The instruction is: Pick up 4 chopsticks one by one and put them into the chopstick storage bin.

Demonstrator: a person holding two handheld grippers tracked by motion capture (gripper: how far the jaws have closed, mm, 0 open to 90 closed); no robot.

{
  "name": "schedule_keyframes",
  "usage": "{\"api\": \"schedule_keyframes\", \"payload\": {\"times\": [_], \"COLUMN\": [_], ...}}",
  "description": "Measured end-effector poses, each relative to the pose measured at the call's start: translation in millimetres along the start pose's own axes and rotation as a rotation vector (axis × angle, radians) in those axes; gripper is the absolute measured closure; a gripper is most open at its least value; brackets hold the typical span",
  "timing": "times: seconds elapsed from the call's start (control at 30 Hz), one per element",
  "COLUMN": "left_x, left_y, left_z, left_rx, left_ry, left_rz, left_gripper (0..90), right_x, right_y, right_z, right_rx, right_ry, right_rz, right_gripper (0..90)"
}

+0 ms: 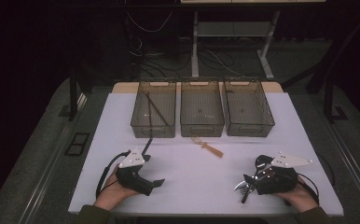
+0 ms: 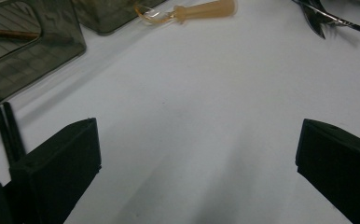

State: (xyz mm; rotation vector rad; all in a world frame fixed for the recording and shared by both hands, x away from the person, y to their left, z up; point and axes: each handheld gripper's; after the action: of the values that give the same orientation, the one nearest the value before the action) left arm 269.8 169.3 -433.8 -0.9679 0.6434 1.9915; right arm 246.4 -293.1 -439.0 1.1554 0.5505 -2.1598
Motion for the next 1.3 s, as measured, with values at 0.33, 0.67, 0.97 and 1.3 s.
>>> {"api": "schedule_keyframes", "payload": {"times": [0.33,0.67,0.97,1.3], "left_x": [2.8,8.9,17.5,26.9], "left_y": [-11.6,-28.3,-43.3,-52.8], "left_z": [12.8,26.6,36.2,38.2], "left_rx": [-0.051,-0.128,-0.201,-0.195], "left_ry": [0.018,0.006,-0.025,-0.064], "left_rz": [0.021,0.039,0.096,0.135], "left_gripper": [0.0,9.2,33.3,65.6], "right_x": [-0.7,-1.1,-1.7,-2.3], "right_y": [0.3,0.1,-1.2,-2.8], "right_z": [-0.8,-1.2,-2.2,-4.0], "right_rx": [-0.005,-0.008,-0.010,-0.007], "right_ry": [-0.006,-0.010,-0.013,-0.022], "right_rz": [0.006,0.012,0.015,0.028], "right_gripper": [3.0,3.0,3.0,3.0]}}
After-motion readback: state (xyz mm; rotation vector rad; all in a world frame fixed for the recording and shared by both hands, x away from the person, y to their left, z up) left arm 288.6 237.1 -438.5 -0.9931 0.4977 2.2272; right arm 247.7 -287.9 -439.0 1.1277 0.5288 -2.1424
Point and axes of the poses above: each handheld gripper's, and its own axes: z roughly backward along the jaws, x roughly out of its underside, y roughly to its right, and after that the axes turned 1 degree about z, right-handed
